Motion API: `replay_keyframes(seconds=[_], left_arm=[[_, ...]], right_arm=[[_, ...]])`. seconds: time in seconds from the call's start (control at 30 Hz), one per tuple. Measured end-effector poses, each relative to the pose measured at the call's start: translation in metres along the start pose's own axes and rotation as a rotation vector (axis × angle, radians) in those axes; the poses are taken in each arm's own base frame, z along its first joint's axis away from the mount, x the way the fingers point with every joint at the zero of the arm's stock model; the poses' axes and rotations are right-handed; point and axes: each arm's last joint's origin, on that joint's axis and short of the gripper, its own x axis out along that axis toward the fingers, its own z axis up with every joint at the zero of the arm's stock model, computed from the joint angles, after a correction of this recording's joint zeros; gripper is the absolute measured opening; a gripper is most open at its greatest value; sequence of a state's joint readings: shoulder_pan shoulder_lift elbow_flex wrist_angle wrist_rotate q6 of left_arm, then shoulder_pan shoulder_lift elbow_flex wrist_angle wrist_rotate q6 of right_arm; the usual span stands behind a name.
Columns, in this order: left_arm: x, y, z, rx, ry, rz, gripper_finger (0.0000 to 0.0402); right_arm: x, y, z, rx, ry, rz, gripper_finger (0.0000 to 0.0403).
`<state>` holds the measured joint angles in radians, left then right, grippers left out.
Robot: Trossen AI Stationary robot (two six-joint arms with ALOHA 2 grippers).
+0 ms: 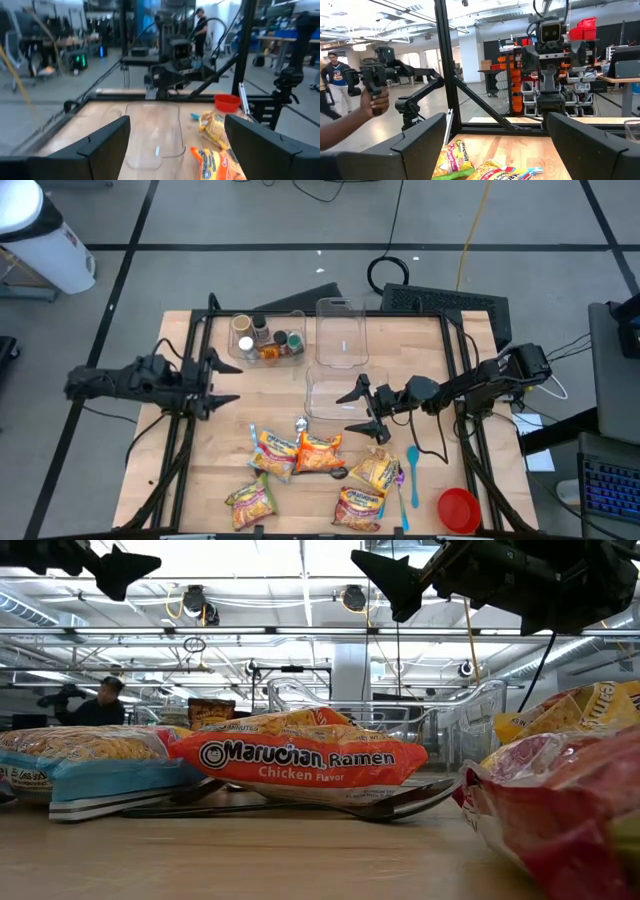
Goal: Pick & Place Food Item
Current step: Put the yellow noodle pack into the top right transparent container
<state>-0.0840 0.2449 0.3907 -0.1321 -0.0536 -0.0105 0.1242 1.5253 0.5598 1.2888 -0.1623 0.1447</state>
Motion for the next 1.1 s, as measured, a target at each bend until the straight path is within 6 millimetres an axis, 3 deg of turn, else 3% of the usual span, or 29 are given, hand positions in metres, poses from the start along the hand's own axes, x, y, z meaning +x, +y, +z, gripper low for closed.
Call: replay_keyframes(seconds=[0.27, 0.57, 0.77, 1.1], left_arm=[[-0.002, -0.002, -0.022, 0.025, -0.039, -0.028, 0.0329], [-0.024, -0.003, -0.024, 0.074, -0.094, -0.061, 0.0324], [-0.023, -0.003, -0.025, 0.063, -0.088, -0.053, 0.0324], [-0.008, -0.005, -0.055, 0.069, -0.12, -0.067, 0.0324]], right_arm=[[0.0, 0.0, 0.0, 0.0, 0.0, 0.0, 0.0341], [0.0, 0.0, 0.0, 0.001, 0.0, 0.002, 0.0341], [0.0, 0.0, -0.001, 0.002, 0.007, 0.001, 0.0341], [0.0, 0.0, -0.001, 0.002, 0.008, 0.001, 0.0341]])
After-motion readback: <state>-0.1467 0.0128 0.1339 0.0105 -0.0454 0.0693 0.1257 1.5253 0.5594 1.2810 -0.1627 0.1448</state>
